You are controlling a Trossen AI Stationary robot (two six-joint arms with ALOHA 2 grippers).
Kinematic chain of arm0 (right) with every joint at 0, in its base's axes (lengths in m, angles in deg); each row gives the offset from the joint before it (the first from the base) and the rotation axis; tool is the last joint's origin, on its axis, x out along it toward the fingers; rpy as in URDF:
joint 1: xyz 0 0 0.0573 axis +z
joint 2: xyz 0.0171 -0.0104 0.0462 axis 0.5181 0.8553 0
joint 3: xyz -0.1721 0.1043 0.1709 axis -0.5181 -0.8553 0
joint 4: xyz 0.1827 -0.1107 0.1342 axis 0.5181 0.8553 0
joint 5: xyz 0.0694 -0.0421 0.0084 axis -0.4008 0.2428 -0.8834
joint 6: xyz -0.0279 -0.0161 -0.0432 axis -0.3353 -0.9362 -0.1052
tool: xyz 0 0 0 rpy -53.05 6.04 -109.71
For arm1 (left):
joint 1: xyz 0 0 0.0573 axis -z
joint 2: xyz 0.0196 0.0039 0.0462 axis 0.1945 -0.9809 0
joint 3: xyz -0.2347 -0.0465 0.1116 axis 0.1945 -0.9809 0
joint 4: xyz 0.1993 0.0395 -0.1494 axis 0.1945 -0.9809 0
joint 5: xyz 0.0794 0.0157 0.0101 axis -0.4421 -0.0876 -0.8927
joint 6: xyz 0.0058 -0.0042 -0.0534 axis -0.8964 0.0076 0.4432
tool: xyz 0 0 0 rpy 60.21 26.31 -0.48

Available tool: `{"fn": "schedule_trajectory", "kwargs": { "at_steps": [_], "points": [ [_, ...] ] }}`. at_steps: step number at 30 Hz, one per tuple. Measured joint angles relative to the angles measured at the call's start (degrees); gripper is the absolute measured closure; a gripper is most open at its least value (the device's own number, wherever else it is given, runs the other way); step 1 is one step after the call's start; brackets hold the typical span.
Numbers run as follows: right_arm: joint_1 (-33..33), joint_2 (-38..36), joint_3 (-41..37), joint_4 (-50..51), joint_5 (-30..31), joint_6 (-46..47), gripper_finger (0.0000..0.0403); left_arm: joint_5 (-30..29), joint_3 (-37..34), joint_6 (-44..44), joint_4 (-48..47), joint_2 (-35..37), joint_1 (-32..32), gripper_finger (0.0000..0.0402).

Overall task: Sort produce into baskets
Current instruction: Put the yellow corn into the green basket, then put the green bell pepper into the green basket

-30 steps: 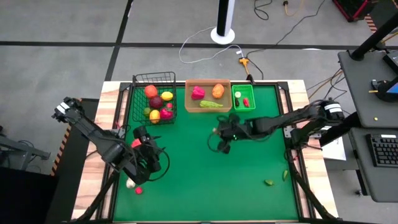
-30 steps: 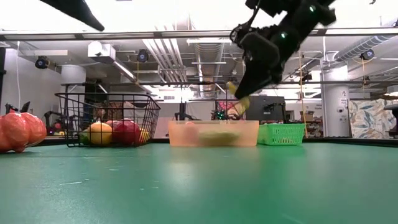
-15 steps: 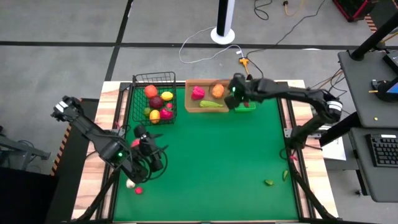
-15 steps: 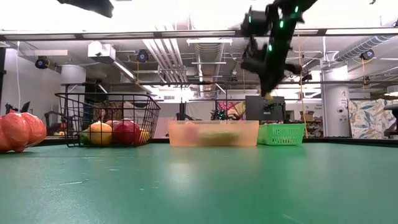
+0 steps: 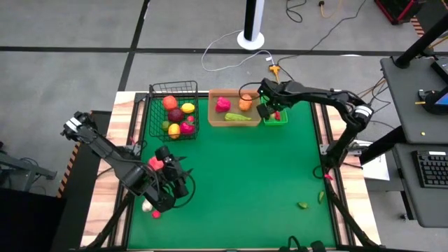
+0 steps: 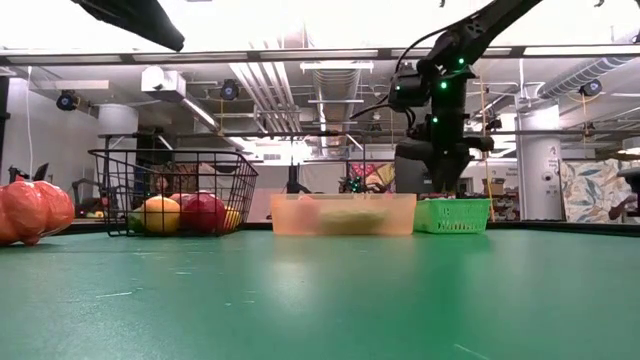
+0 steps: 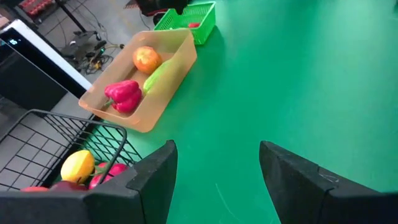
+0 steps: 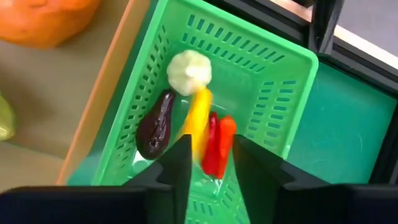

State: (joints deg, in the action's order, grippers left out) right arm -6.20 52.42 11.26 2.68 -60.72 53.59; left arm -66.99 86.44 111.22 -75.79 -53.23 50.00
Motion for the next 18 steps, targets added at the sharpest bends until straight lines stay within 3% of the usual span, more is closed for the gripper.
{"fn": "schedule_trajectory", "kwargs": {
  "at_steps": [10,18],
  "points": [
    [1.51,-5.00,-0.02,0.64,-2.48,0.00,0.0212,0.23,0.00,0.64,0.00,-0.07,0.00,0.0192],
    [13.87,-14.53,0.26,0.48,-7.40,0.83,0.0202,0.09,0.00,1.49,1.21,-1.03,0.00,0.0192]
  ]
}}
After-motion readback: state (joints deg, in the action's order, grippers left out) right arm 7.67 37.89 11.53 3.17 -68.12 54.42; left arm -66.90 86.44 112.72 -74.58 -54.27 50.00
